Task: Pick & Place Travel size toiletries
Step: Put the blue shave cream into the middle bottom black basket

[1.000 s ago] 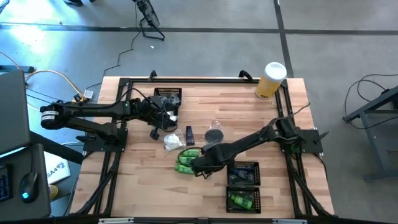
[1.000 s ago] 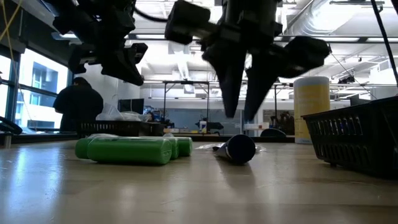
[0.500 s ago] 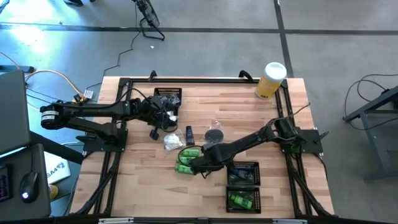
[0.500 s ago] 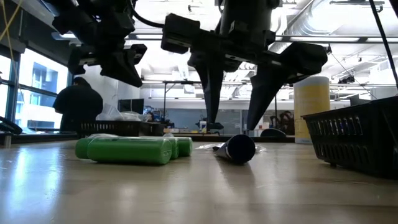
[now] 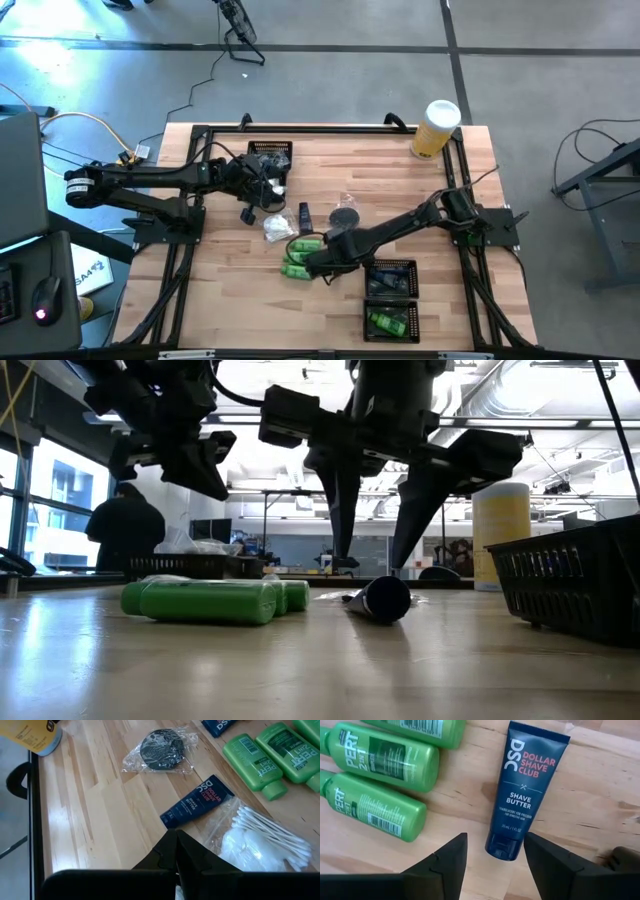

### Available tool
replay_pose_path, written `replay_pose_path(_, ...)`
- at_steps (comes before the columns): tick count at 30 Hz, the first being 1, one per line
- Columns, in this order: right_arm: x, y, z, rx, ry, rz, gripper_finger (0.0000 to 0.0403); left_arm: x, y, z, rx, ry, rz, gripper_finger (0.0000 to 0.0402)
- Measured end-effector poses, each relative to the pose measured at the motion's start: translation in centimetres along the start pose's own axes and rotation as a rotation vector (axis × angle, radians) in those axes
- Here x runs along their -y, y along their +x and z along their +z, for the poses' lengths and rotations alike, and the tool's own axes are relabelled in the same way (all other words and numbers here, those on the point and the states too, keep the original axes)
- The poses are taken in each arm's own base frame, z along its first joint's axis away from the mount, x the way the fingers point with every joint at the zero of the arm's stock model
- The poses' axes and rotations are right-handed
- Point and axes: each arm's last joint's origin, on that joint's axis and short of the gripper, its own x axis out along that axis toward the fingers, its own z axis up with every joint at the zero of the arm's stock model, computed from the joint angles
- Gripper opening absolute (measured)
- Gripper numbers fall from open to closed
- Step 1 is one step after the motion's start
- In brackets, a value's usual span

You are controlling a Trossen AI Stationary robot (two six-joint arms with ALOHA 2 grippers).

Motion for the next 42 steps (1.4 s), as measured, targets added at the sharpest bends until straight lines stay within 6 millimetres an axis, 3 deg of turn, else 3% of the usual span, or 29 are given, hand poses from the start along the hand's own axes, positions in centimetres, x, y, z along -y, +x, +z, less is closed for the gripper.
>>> replay_pose_path(7,-0.1,0.7,-0.1,-0.023,0.029,-0.013,0.0188,0.1,0.0,-0.1,-0.013,0.018,-0.006,0.0000)
replay_pose_path(13,-0.3,3.7,-0.4,-0.066,0.017,-0.044,0.0188,0.2,0.0,-0.2,-0.022,0.031,-0.015,0.0000)
replay_pose_path(26,-0.4,3.9,0.0,-0.014,0.020,-0.041,0.0184,0.2,0.0,-0.2,-0.021,0.041,-0.015,0.0000)
replay_pose_path(42,-0.4,3.9,0.2,0.059,0.007,-0.029,0.0138,0.2,0.0,-0.2,-0.020,0.041,-0.016,0.0000)
